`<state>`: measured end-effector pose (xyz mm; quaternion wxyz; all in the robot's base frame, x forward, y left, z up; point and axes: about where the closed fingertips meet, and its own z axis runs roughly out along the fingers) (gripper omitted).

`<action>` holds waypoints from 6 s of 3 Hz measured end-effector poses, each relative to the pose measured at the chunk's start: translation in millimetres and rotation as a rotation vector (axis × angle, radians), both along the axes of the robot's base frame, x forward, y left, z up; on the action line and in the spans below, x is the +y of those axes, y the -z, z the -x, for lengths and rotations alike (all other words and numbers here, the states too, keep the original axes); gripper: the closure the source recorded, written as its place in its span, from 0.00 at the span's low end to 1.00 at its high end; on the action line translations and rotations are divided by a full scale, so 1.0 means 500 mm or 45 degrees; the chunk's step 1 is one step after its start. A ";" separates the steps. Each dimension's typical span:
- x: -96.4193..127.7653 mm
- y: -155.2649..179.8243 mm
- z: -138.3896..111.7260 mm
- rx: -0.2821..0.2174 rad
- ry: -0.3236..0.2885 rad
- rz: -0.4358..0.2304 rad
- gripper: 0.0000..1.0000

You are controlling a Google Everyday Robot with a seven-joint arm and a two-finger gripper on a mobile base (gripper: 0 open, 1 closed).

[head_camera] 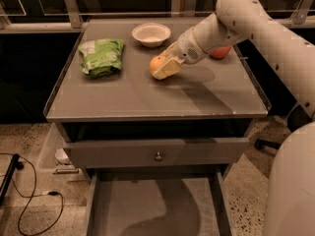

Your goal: Place orange into middle drawer

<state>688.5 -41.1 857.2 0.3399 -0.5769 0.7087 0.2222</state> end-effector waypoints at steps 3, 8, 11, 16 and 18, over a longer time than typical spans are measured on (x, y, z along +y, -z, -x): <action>-0.040 -0.077 0.148 -0.167 -0.048 -0.016 1.00; -0.126 -0.002 0.529 -0.154 -0.054 0.011 1.00; -0.091 0.168 0.556 -0.021 0.010 0.012 1.00; -0.068 0.719 0.624 0.289 0.153 -0.011 1.00; -0.133 0.766 0.590 0.304 0.209 0.050 1.00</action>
Offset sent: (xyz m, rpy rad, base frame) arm -0.0779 -0.0190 0.0455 0.0279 -0.1350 0.0508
